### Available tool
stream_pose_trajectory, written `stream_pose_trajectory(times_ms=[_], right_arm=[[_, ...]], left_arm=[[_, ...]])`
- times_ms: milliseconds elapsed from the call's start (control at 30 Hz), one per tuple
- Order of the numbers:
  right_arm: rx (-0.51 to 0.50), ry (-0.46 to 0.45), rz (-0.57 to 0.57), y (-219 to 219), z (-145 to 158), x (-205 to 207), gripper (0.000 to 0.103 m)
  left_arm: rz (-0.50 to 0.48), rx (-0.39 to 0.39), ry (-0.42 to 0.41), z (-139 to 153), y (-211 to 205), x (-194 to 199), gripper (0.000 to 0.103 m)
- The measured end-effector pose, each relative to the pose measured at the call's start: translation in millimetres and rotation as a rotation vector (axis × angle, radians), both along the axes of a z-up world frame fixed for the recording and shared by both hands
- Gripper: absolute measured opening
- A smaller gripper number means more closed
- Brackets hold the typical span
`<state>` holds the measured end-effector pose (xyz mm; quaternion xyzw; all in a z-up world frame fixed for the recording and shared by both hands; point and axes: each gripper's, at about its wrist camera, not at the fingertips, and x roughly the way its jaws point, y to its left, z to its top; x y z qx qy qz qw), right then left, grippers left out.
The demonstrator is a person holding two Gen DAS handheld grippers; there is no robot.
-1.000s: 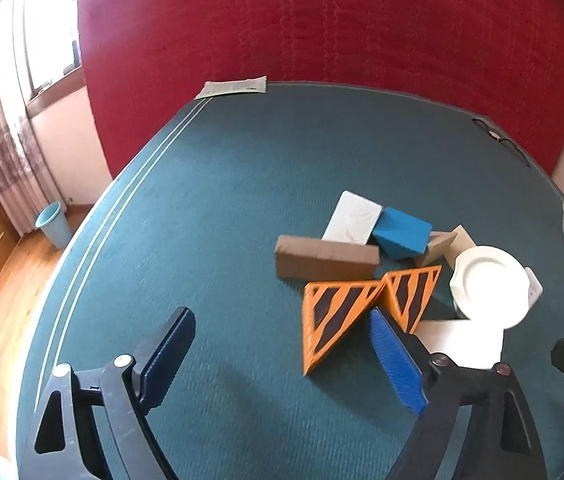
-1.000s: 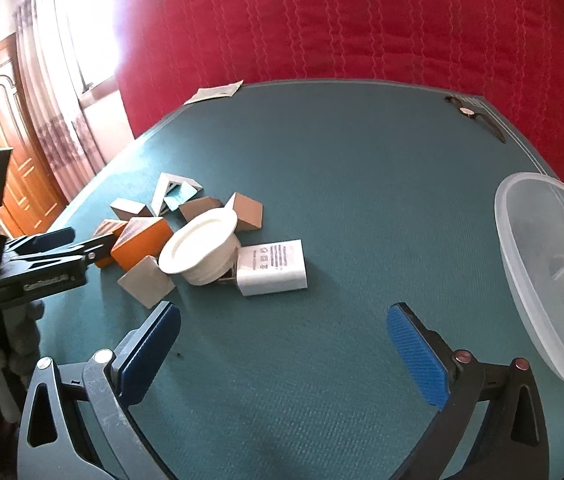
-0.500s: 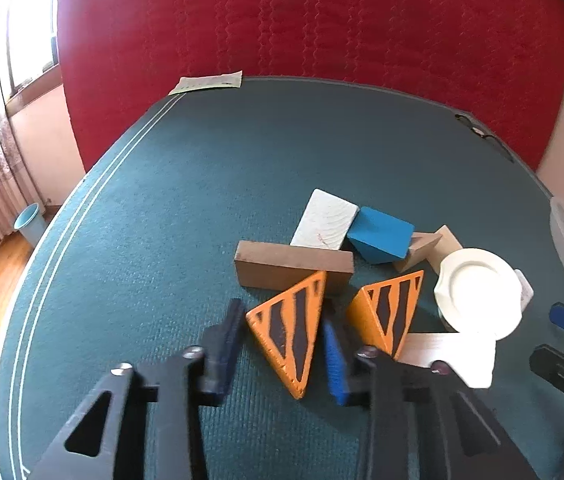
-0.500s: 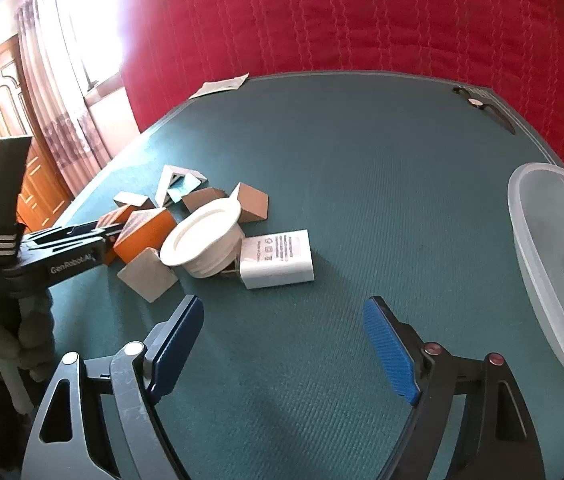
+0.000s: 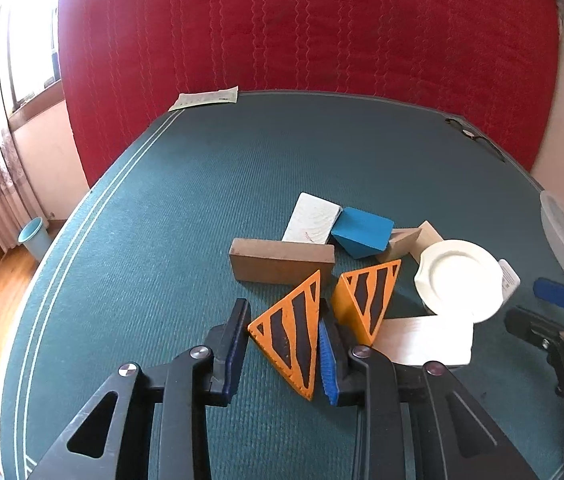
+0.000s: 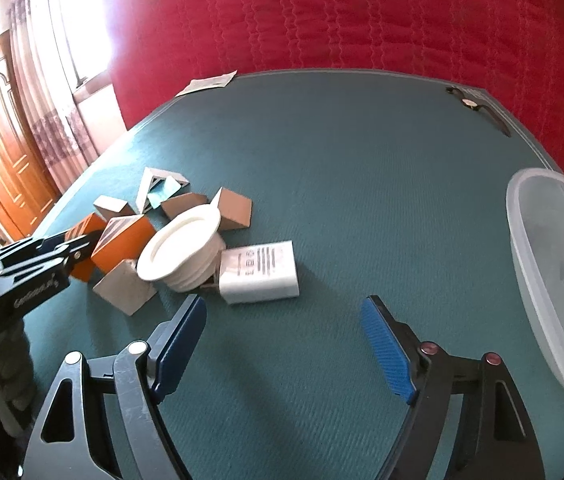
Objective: Organize rigid objects
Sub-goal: 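Grasp the orange striped triangle block with the left gripper while the right gripper grasps the white charger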
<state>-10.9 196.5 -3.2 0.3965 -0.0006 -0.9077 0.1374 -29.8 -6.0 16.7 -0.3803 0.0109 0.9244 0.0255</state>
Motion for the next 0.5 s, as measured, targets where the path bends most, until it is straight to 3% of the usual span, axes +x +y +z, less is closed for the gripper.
stream_pose_trajectory(times_ms=[200,400,500], right_arm=[[0.014,-0.002,0.002,-6.4,-3.4,-12.0,0.07],[0.029,0.002,0.029,-12.1,-5.4,-10.6,0.047],[0.038,0.007,0.031,-14.0,-6.4,-7.9,0.044]], left_arm=[[0.01,0.005,-0.002,0.1,-1.2,1.1,0.033],[0.01,0.004,0.001,0.1,0.2,1.9,0.033],[0.011,0.004,0.0,0.2,0.7,2.0,0.033]])
